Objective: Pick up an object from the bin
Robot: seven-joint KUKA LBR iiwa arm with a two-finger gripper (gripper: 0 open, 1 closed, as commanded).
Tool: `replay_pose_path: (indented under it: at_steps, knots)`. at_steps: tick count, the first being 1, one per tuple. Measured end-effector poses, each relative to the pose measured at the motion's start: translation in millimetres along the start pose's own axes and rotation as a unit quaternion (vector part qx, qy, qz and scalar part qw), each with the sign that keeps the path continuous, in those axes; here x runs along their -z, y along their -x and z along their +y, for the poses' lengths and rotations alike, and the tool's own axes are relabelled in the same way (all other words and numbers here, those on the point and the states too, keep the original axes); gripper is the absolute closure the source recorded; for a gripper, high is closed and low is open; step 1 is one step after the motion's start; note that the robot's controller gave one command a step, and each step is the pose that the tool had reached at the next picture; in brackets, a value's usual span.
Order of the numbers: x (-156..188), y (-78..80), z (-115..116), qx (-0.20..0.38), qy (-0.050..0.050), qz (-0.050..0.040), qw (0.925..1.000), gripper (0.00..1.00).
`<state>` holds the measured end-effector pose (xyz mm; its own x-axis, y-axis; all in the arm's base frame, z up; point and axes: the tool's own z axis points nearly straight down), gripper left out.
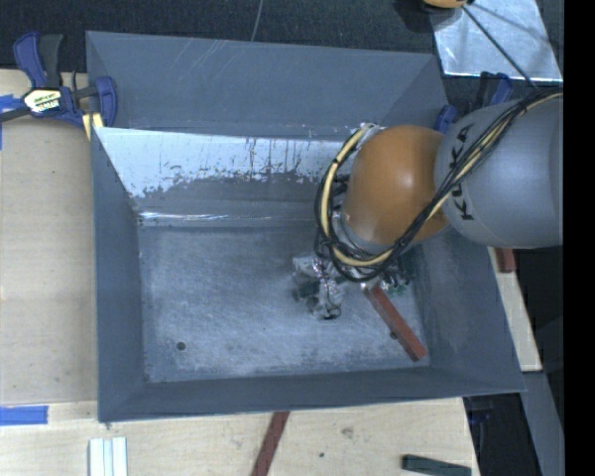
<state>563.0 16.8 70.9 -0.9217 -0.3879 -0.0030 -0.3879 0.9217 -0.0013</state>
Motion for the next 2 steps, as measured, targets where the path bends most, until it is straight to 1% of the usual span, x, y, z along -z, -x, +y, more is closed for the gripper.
replay_pose_path:
  at_steps: [1,2]
  knots:
    - [0.0,0.0,0.0,0.000,0.000,0.0000,1.0000,1.00]
    - [156.9,12.1,-7.2,0.001,-0.001,-0.0021,1.0000,1.00]
